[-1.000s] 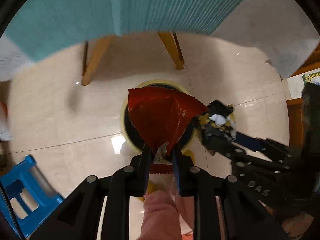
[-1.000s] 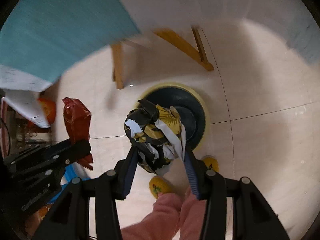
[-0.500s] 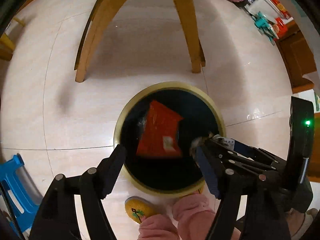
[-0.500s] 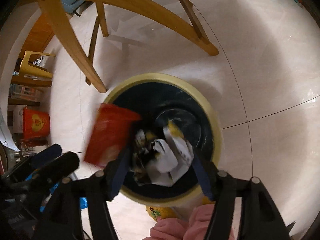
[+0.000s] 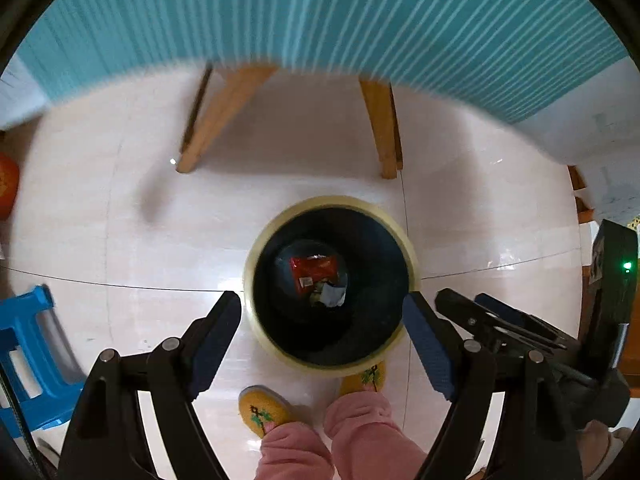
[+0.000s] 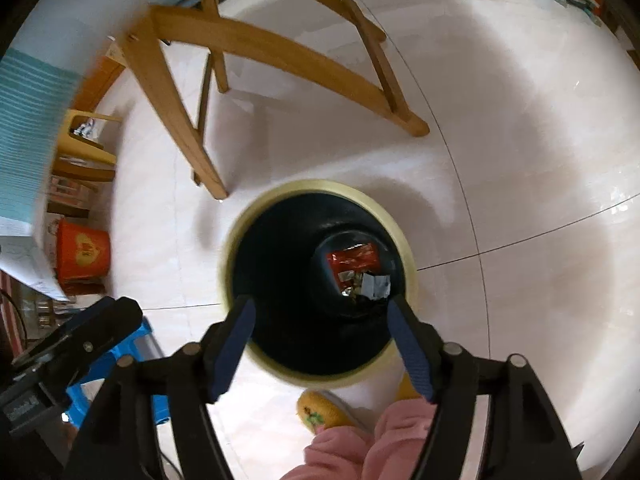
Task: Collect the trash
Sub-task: 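Carry both items to the black bin and open both tools to drop them, then raise both tools and return toward the table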
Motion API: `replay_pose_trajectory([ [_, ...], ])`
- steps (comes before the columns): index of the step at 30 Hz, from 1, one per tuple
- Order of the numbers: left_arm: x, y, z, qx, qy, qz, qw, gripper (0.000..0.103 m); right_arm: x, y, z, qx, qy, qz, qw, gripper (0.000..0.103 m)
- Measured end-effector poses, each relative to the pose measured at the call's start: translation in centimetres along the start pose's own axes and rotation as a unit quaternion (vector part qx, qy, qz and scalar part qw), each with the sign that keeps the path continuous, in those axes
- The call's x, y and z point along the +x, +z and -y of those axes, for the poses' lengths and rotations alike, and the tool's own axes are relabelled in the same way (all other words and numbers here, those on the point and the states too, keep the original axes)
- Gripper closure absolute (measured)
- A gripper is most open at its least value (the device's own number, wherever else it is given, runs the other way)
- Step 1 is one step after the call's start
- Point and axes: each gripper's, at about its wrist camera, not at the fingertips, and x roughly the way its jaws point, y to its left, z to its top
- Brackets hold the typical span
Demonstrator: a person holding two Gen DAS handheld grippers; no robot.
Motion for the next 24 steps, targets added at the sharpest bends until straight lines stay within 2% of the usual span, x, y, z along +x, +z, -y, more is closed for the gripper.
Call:
replay_pose_trajectory([
  [6, -8.2, -0.1, 0.7, -0.007, 0.027, 0.030, 0.9991, 0.022, -6.6, -0.4, -2.8, -0.013, 0.011, 0.012, 1.000, 0.028],
  [13, -21.3, 0.3, 1.5, 0.005, 0.030, 0.086, 0.9958, 0.022, -17.3, -1.3, -7.3, -0.033, 0.034, 0.036, 0.998, 0.028],
  [17, -29.0, 0.8, 1.5, 0.012, 0.022, 0.127, 0.9915, 0.022, -24.2, -1.9, -10.4, -0.059, 0.050, 0.068, 0.995, 0.028],
  [24, -39.4, 2.4, 0.6, 0.013, 0.012, 0.192, 0.9813, 0.022, -34.2, -1.7, -15.9, -0.107, 0.057, 0.137, 0.983, 0.028],
])
